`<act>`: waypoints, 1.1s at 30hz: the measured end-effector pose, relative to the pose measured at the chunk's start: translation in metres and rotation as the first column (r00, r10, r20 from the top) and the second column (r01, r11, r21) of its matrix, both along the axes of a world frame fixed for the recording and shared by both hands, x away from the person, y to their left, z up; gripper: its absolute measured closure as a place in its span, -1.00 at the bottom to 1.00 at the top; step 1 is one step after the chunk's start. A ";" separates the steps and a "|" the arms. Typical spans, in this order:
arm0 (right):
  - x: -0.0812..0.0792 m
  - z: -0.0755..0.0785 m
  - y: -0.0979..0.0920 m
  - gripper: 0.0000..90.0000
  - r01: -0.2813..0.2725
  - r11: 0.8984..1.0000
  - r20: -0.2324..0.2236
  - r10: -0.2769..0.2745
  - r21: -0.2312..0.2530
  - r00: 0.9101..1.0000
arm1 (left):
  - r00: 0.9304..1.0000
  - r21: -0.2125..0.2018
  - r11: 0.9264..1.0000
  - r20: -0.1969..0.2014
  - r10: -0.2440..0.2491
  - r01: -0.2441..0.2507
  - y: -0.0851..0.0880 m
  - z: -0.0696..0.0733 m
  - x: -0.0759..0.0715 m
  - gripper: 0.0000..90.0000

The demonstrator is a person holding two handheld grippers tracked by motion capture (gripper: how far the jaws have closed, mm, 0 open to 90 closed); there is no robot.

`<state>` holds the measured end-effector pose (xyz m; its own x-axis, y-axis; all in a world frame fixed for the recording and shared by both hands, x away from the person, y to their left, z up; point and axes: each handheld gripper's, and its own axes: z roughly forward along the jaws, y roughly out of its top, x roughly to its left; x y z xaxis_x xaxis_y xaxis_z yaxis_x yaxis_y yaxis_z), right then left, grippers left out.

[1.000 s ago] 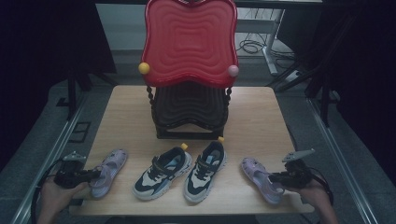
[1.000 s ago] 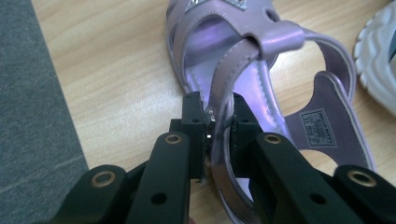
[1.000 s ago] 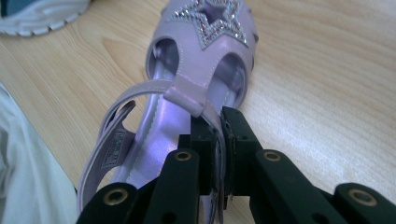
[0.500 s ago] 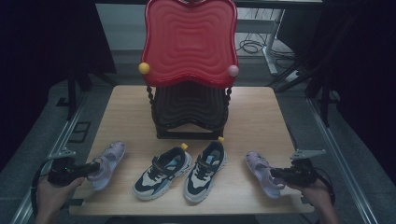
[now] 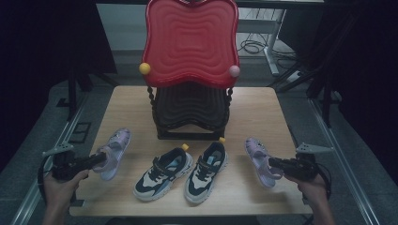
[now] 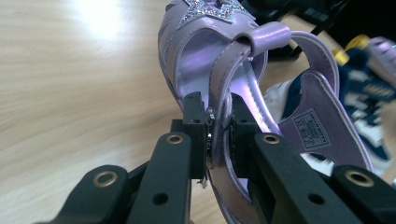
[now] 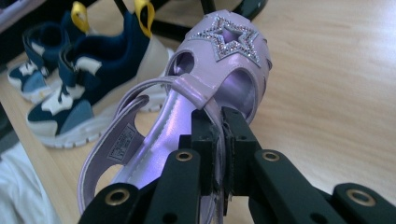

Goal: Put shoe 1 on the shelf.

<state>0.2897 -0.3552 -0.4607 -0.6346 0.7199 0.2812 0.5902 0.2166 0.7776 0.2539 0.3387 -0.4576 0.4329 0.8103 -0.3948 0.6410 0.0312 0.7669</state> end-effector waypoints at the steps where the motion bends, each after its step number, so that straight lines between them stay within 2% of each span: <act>1: 0.003 0.001 0.003 0.88 0.005 1.000 0.011 -0.005 0.018 1.000 | 1.000 -0.010 1.000 0.008 -0.004 0.004 -0.002 0.001 0.001 0.80; 4: 0.005 0.003 0.006 0.88 0.007 0.999 0.028 -0.008 0.036 1.000 | 0.999 -0.032 0.999 0.033 -0.015 0.016 -0.009 0.006 0.005 0.80; 8: 0.008 0.009 0.012 0.88 0.001 0.996 0.060 -0.006 0.089 0.998 | 0.997 -0.065 0.997 0.067 -0.033 0.038 -0.018 0.011 0.010 0.80; 13: 0.014 0.013 0.020 0.88 -0.020 0.988 0.092 0.006 0.151 0.996 | 0.995 -0.109 0.991 0.082 -0.063 0.072 -0.029 0.014 0.017 0.80; 21: 0.019 0.018 0.036 0.88 -0.050 0.981 0.135 0.024 0.190 0.991 | 0.990 -0.119 0.987 0.102 -0.096 0.108 -0.045 0.020 0.023 0.80; 25: 0.020 0.024 0.045 0.88 -0.075 0.973 0.165 0.040 0.216 0.986 | 0.988 -0.117 0.985 0.107 -0.113 0.125 -0.051 0.023 0.025 0.80; 33: 0.027 0.033 0.065 0.88 -0.104 0.970 0.187 0.063 0.220 0.980 | 0.982 -0.118 0.982 0.134 -0.134 0.150 -0.067 0.029 0.033 0.80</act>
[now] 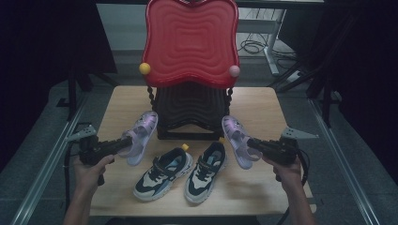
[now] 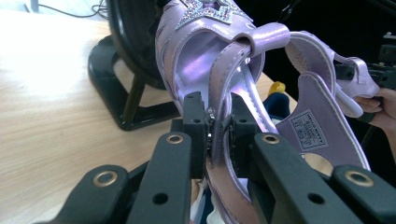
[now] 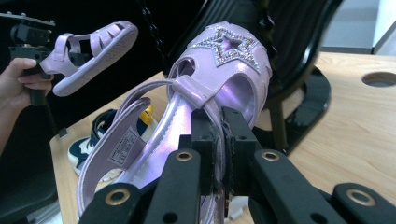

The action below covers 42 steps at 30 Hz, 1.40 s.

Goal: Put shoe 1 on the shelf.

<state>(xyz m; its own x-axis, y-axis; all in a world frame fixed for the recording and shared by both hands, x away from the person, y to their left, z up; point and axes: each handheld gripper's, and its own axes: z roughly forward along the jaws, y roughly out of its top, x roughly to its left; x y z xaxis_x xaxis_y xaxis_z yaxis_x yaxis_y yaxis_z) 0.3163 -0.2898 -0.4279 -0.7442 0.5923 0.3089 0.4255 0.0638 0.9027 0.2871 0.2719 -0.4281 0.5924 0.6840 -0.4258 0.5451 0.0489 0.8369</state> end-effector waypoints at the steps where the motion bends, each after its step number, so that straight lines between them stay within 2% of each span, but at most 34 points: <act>1: 0.001 0.001 0.003 0.88 -0.003 1.000 0.003 0.003 0.003 1.000 | 1.000 -0.001 1.000 0.003 -0.003 0.003 -0.002 0.001 0.001 0.80; 6: 0.007 0.003 0.021 0.88 -0.020 1.000 0.012 0.020 -0.001 1.000 | 1.000 0.005 1.000 0.017 -0.013 0.012 -0.013 0.002 0.008 0.80; 13: 0.017 0.003 0.041 0.88 -0.027 1.000 0.020 0.027 -0.007 0.999 | 0.999 -0.008 1.000 0.028 -0.021 0.021 -0.023 0.004 0.016 0.80; 23: 0.034 0.002 0.064 0.88 0.023 1.000 0.030 -0.023 -0.001 0.999 | 0.998 -0.009 1.000 0.053 -0.027 0.028 -0.045 0.003 0.034 0.80; 24: 0.039 0.002 0.068 0.88 0.032 0.999 0.035 -0.032 0.003 0.999 | 0.998 0.005 1.000 0.062 -0.029 0.029 -0.052 0.003 0.039 0.80; 30: 0.046 0.004 0.077 0.88 0.051 0.999 0.050 -0.052 0.002 0.997 | 0.997 0.012 1.000 0.072 -0.029 0.029 -0.065 0.002 0.049 0.81; 42: 0.055 0.009 0.092 0.88 0.120 0.993 0.098 -0.118 -0.008 0.988 | 0.995 0.018 1.000 0.102 -0.013 0.011 -0.081 0.006 0.064 0.80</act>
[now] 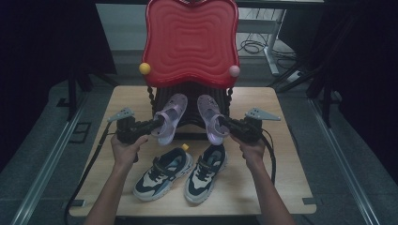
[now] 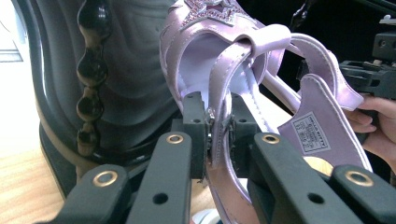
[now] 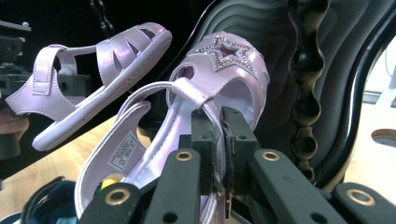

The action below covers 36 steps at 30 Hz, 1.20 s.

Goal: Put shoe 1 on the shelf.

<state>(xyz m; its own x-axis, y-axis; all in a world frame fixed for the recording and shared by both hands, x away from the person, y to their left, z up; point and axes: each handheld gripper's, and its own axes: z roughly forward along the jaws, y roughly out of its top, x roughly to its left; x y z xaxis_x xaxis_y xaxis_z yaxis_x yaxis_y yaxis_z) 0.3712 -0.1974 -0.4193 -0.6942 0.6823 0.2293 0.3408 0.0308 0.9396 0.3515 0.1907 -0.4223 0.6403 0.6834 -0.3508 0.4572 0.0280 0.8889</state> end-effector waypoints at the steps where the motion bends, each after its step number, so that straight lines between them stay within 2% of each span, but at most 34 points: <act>1: 0.000 0.000 0.000 0.88 0.000 1.000 0.000 0.000 0.000 1.000 | 1.000 0.000 1.000 0.000 0.000 0.000 0.000 0.000 0.000 0.80; 9: 0.007 0.001 0.007 0.88 0.039 0.999 0.025 -0.039 -0.002 0.999 | 1.000 -0.008 1.000 0.018 0.022 -0.021 -0.008 -0.003 0.010 0.80; 18: 0.017 0.003 0.020 0.88 0.074 0.997 0.054 -0.072 -0.025 0.996 | 0.998 0.025 0.999 0.051 0.034 -0.036 -0.019 0.001 0.018 0.81; 22: 0.020 0.003 0.022 0.88 0.082 0.996 0.051 -0.081 -0.022 0.995 | 0.997 0.041 0.998 0.065 0.050 -0.053 -0.022 0.001 0.022 0.80; 33: 0.027 0.004 0.031 0.88 0.112 0.993 0.068 -0.109 -0.036 0.992 | 0.991 0.031 0.995 0.094 0.097 -0.100 -0.028 0.000 0.033 0.81; 36: 0.029 0.005 0.032 0.88 0.120 0.992 0.074 -0.117 -0.037 0.990 | 0.989 0.048 0.993 0.106 0.104 -0.109 -0.031 0.000 0.035 0.80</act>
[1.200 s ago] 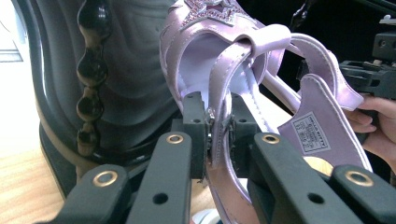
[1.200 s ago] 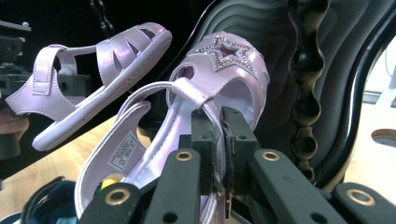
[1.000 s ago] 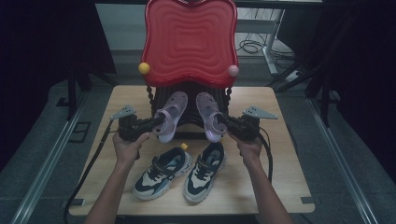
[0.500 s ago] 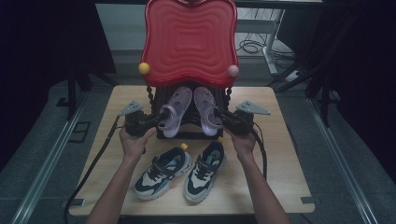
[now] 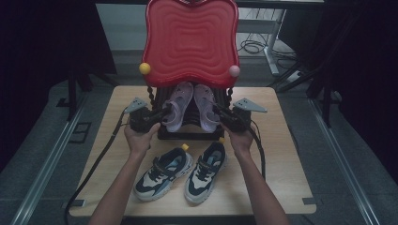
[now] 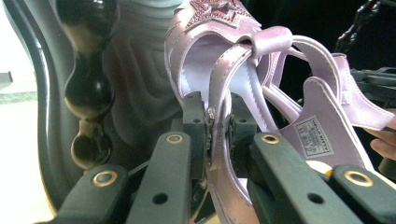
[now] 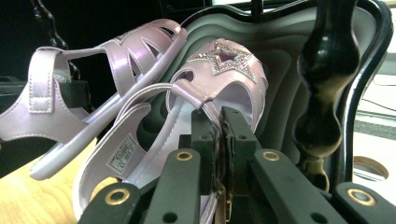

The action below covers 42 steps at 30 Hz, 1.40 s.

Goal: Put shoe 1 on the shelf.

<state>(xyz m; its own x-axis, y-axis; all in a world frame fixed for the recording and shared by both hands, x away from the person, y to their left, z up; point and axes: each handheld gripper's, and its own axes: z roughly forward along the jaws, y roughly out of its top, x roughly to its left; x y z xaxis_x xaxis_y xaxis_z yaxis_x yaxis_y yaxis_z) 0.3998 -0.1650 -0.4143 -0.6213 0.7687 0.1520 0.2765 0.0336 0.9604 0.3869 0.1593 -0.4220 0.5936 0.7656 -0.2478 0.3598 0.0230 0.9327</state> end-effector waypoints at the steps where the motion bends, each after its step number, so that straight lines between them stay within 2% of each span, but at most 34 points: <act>1: 0.001 0.000 0.001 0.88 0.002 1.000 0.004 -0.002 -0.001 1.000 | 1.000 0.007 1.000 0.002 0.001 -0.001 -0.001 0.000 0.001 0.81; 4: 0.002 0.001 0.002 0.88 0.013 1.000 0.007 -0.013 -0.003 1.000 | 1.000 0.013 1.000 0.004 0.006 -0.006 -0.004 0.001 0.004 0.80; 12: 0.005 0.000 0.000 0.88 0.038 0.999 0.012 -0.038 0.010 0.999 | 0.999 -0.007 0.999 0.007 0.031 -0.031 -0.004 -0.001 0.008 0.81; 20: 0.007 -0.001 0.005 0.88 0.050 0.999 0.018 -0.050 0.011 0.999 | 0.997 0.002 0.998 0.026 0.067 -0.067 -0.005 -0.003 0.012 0.80; 29: 0.012 0.001 0.013 0.88 0.066 0.998 0.027 -0.066 0.001 0.997 | 0.997 -0.028 0.996 0.016 0.081 -0.080 -0.005 -0.006 0.018 0.80; 37: 0.014 0.003 0.021 0.87 0.092 0.996 0.036 -0.092 -0.010 0.995 | 0.996 0.009 0.996 0.044 0.083 -0.083 -0.014 -0.003 0.022 0.80; 42: 0.015 0.004 0.026 0.87 0.115 0.993 0.057 -0.114 -0.017 0.992 | 0.994 -0.004 0.996 0.057 0.092 -0.092 -0.018 -0.003 0.023 0.80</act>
<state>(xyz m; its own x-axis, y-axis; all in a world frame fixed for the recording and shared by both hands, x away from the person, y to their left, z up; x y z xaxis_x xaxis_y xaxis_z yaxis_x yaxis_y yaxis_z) 0.4152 -0.1388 -0.4107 -0.5361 0.8378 0.1031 0.2259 0.0247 0.9738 0.4097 0.1414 -0.4246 0.5338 0.8175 -0.2164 0.3022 0.0546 0.9517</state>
